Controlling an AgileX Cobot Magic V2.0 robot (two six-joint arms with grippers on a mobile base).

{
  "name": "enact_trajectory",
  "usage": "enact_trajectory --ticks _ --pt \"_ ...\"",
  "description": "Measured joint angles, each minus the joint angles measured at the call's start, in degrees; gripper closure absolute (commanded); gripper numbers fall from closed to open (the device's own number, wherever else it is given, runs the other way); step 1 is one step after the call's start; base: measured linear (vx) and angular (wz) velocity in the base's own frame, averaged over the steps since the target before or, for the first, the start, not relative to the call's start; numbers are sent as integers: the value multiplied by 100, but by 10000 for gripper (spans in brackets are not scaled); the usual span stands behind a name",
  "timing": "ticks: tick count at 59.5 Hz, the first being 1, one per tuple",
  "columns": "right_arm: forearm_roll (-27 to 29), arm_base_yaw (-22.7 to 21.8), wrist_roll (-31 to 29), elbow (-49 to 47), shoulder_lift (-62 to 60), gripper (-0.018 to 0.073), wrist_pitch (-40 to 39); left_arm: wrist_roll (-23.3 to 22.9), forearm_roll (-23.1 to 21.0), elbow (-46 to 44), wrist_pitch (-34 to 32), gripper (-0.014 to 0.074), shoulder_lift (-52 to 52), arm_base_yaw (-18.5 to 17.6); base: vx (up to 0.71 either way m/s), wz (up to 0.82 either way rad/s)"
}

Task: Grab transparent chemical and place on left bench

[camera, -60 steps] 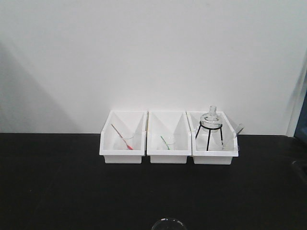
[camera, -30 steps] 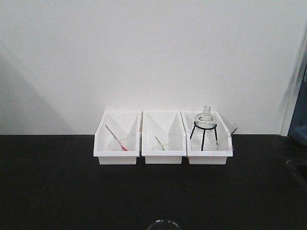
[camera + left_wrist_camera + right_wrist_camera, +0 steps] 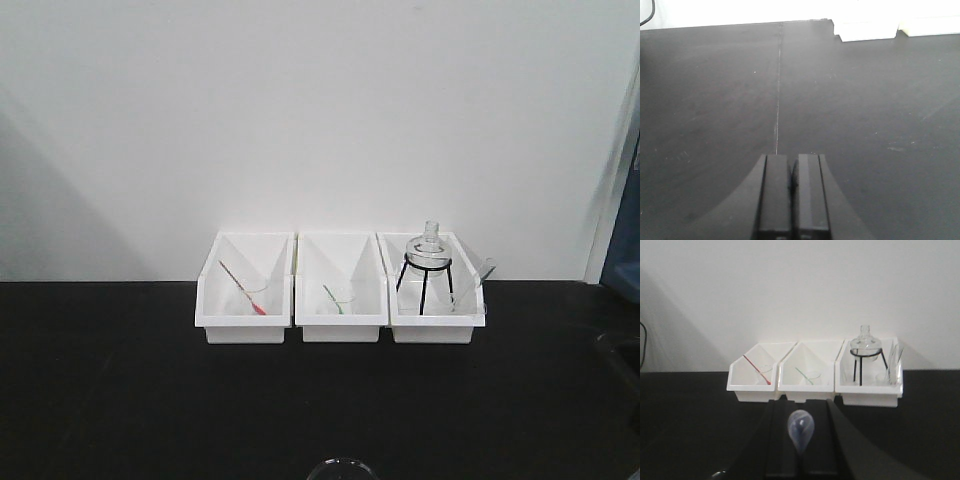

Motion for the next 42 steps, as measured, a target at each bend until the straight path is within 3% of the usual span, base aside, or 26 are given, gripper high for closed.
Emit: enact_trajectory --ticks 16,24,34,42 --pt "340 0 121 0 884 561 -1 0 0 0 0 600 0 0 0 0" --pt "429 0 9 -110 1556 561 -676 0 0 0 0 600 0 0 0 0" --pt "577 0 -1150 -936 2683 561 -2242 0 0 0 0 600 0 0 0 0" --pt "754 0 -1831 -1778 3529 561 -2915 0 0 0 0 600 0 0 0 0"
